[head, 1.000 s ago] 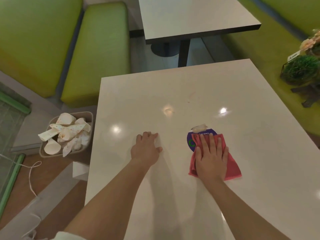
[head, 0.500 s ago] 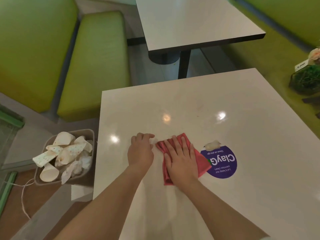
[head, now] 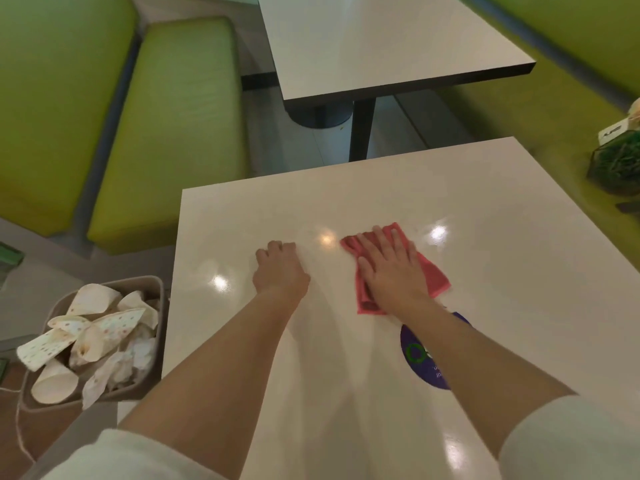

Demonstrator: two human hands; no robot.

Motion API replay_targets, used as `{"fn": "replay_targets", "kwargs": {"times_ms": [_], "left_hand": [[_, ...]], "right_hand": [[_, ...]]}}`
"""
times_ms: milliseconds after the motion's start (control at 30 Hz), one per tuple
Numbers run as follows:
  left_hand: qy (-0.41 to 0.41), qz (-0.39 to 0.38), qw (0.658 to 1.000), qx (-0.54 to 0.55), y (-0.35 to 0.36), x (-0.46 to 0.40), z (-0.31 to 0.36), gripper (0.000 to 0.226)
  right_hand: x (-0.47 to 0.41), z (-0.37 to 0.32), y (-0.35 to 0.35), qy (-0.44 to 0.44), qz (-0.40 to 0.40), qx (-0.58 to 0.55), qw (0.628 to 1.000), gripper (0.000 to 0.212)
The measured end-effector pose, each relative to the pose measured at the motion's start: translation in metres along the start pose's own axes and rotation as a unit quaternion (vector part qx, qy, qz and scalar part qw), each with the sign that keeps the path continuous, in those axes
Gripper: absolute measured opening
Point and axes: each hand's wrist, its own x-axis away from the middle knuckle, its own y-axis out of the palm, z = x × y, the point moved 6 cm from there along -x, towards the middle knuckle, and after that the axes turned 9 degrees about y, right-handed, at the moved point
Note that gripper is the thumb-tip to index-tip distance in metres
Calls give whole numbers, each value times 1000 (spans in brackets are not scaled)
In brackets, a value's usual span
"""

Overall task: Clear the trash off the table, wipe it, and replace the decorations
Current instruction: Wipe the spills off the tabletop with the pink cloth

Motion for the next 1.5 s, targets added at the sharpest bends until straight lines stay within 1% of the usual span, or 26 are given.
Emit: {"fn": "replay_targets", "kwargs": {"times_ms": [67, 167, 233, 300, 367, 467, 500, 567, 633, 667, 767, 867, 933, 1000, 1067, 1200, 1267, 1333, 1400, 1433, 1500], "left_hand": [[7, 5, 1000, -11, -6, 1, -3, 68], [2, 9, 1000, -21, -9, 1, -1, 67], [-6, 9, 1000, -21, -9, 0, 0, 67], [-17, 6, 1000, -23, -9, -1, 1, 67], [-28, -1, 999, -30, -10, -3, 1, 68], [-44, -7, 998, -46, -10, -9, 8, 70], [-50, -7, 997, -52, -10, -12, 10, 71], [-63, -8, 996, -61, -12, -18, 12, 75], [-72, -23, 995, -65, -13, -22, 12, 83], [-72, -33, 995, -65, -14, -24, 12, 88], [-54, -53, 995, -67, -16, -29, 13, 102], [-21, -70, 995, -60, -14, -33, 13, 105], [-9, -74, 996, -48, -14, -35, 10, 107], [0, -72, 996, -46, -16, -36, 8, 108], [8, -74, 996, -54, -16, -37, 6, 109], [17, -75, 995, -64, -16, -41, 4, 114], [17, -79, 994, -77, -16, -42, 6, 118], [14, -81, 993, -88, -18, -44, 8, 121], [9, -86, 992, -92, -18, -45, 8, 123], [8, -88, 992, -90, -18, -46, 8, 124], [12, -92, 992, -81, -17, -48, 7, 125]], "right_hand": [[-14, 31, -10, 28, 12, 1, 1000, 53], [-29, 60, -14, 108, 12, -21, 994, 53], [-31, 55, -12, 152, 23, -16, 988, 53], [-28, 35, -10, 165, 32, -16, 986, 54], [-24, 1, -6, 117, 25, -16, 993, 55], [-17, -50, 2, 11, 4, -31, 999, 64], [-15, -59, 3, -16, -1, -37, 999, 63], [-15, -60, 4, -56, -5, -36, 998, 55], [-20, -40, 2, -62, 6, -33, 998, 51], [-24, -23, -2, -43, 24, -34, 998, 51], [-40, 36, -14, 57, 69, -37, 995, 56], [-61, 78, -20, 134, 55, -30, 989, 53], [-74, 82, -23, 170, 49, -34, 984, 54], [-83, 69, -21, 190, 39, -43, 980, 55], [-88, 37, -18, 163, 26, -40, 985, 56], [-74, -45, -8, 35, 15, -16, 999, 56], [-66, -67, -4, -12, 3, -20, 1000, 55], [-68, -66, -4, -52, -10, -23, 998, 54], [-75, -45, -7, -75, -8, -17, 997, 53], [-80, -29, -11, -68, 7, -16, 998, 53], [-93, 13, -22, -19, 46, -24, 998, 54]]}}
